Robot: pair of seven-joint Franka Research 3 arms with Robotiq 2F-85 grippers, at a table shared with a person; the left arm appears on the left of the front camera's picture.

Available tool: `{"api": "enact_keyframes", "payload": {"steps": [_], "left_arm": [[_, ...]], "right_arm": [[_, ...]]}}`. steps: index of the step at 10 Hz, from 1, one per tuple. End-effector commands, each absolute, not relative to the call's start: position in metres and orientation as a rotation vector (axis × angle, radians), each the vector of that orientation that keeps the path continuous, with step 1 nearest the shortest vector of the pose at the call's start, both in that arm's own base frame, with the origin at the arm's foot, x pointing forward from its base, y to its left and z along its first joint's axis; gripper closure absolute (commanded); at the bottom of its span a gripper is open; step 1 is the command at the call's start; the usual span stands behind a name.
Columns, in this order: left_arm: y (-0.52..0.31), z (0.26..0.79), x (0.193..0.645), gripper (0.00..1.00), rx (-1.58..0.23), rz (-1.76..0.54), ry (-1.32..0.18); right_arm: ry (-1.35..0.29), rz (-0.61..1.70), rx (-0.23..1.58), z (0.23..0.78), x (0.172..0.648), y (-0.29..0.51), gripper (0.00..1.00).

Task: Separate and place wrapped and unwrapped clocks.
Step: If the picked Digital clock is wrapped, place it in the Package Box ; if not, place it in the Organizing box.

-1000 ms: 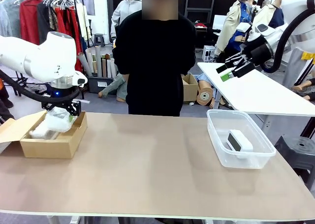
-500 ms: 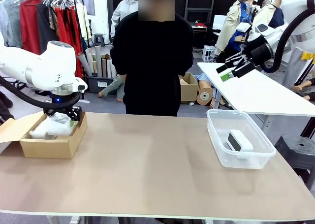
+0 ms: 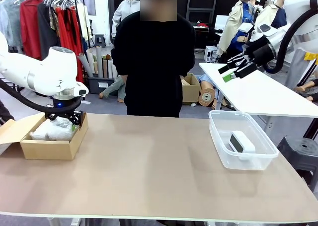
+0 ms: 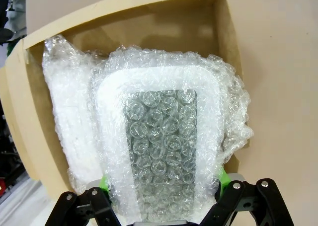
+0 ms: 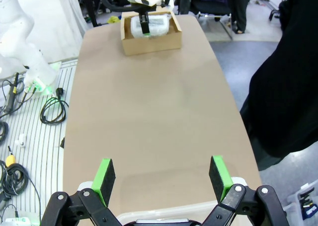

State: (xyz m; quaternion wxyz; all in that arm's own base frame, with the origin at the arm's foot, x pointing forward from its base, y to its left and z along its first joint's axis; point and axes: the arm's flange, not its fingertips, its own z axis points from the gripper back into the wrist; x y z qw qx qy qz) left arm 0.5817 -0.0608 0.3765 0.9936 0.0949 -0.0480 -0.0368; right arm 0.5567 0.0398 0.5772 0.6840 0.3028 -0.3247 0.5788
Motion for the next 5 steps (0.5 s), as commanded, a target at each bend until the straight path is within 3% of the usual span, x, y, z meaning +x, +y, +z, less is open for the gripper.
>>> {"api": "enact_keyframes", "payload": {"steps": [1, 5], "left_arm": [[-0.056, 0.370, 0.582, 1.00, 0.154, -0.079, -0.098], [-0.054, 0.359, 0.585, 1.00, 0.120, -0.071, -0.082]], "right_arm": [[-0.732, 1.298, 0.678, 0.579, 0.556, 0.040, 0.00], [-0.732, 1.298, 0.678, 0.579, 0.556, 0.040, 0.00]]}}
